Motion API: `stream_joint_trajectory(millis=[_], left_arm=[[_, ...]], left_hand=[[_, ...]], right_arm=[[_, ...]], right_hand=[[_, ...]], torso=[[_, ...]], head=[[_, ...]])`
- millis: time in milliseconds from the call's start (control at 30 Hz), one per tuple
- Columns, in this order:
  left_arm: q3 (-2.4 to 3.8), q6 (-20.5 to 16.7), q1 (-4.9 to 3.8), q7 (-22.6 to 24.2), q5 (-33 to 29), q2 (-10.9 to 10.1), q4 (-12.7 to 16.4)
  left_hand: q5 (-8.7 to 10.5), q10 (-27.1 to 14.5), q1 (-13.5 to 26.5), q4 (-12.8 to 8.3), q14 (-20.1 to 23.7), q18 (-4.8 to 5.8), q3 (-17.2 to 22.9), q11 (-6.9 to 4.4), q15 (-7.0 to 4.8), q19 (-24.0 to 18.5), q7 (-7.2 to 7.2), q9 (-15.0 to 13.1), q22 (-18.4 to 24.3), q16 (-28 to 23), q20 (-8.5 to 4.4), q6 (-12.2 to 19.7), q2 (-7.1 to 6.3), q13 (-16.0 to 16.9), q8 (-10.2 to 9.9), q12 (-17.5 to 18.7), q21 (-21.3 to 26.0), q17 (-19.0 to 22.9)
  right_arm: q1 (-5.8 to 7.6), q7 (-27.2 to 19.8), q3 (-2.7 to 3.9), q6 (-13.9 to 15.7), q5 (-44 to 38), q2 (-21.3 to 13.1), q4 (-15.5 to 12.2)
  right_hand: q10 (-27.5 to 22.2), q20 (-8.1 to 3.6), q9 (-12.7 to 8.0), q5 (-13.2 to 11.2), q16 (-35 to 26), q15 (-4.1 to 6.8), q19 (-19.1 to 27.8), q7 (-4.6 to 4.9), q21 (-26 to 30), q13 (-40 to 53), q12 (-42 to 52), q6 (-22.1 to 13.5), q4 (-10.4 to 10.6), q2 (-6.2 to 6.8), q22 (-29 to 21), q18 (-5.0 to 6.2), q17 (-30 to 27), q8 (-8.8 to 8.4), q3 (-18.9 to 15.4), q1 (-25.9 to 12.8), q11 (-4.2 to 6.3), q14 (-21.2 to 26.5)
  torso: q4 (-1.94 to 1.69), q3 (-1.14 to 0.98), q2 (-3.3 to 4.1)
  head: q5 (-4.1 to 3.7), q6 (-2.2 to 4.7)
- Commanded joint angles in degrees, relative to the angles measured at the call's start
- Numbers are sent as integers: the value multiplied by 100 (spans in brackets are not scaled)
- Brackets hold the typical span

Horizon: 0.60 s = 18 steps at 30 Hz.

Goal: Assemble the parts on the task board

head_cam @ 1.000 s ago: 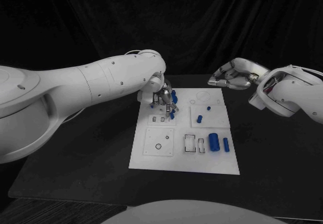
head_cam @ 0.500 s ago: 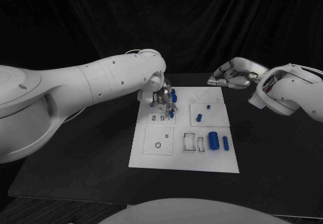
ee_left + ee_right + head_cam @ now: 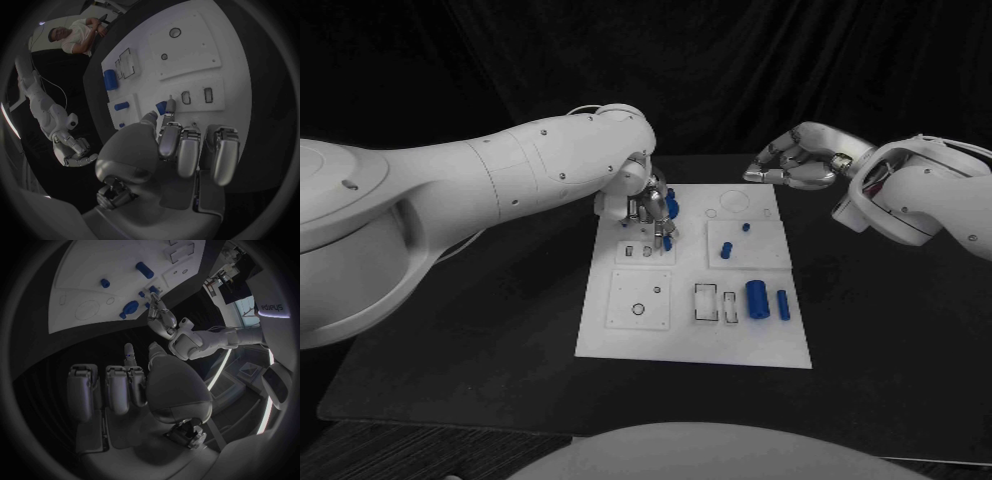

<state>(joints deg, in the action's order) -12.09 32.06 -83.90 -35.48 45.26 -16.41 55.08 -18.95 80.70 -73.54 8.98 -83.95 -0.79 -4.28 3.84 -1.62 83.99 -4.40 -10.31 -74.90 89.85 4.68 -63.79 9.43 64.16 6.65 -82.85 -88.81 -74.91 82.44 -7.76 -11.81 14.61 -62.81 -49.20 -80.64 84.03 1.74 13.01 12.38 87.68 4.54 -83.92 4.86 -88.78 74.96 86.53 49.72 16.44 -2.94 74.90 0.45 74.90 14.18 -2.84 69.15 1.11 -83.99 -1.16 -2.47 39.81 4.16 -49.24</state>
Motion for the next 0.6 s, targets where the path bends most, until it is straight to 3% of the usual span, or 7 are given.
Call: stream_joint_trajectory(millis=[33,333,600], left_arm=[[6,46,15,25,-49,23,-6],[6,8,24,13,-49,34,-5],[6,0,36,10,-49,54,-15]], left_hand=[[24,930,-49,-38,-605,-11,88,-338,-54,314,-3,-12,-1181,15,-33,-59,-62,2584,-30,-715,39,-1509],[27,930,-54,-75,-605,-16,195,-332,-53,296,-14,-17,-1160,15,-36,-34,-69,2584,-66,-715,52,-1509],[-97,930,-66,-193,-605,-18,488,-329,-51,292,-18,-44,-1157,15,-36,-34,-121,2584,-114,-715,60,-1509]], right_arm=[[-17,102,4,-78,0,-7,-3],[-21,102,4,-96,0,-8,-3],[-24,104,4,-107,0,-15,-6]], right_hand=[[258,49,-9,-28,-28,-33,-510,9,36,583,-20,18,8,13,1449,1,956,-33,-27,61,-38,-482],[257,50,-10,-39,-34,-34,-503,9,49,582,-21,20,8,12,1444,5,943,-33,-29,64,-39,-479],[253,50,-11,-42,-38,-34,-496,9,60,571,-25,20,8,11,1440,8,936,-33,-30,65,-39,-477]], torso=[[-3,0,-1],[1,3,1],[-2,-1,-1]], head=[[0,-10],[2,-34],[-9,-58]])
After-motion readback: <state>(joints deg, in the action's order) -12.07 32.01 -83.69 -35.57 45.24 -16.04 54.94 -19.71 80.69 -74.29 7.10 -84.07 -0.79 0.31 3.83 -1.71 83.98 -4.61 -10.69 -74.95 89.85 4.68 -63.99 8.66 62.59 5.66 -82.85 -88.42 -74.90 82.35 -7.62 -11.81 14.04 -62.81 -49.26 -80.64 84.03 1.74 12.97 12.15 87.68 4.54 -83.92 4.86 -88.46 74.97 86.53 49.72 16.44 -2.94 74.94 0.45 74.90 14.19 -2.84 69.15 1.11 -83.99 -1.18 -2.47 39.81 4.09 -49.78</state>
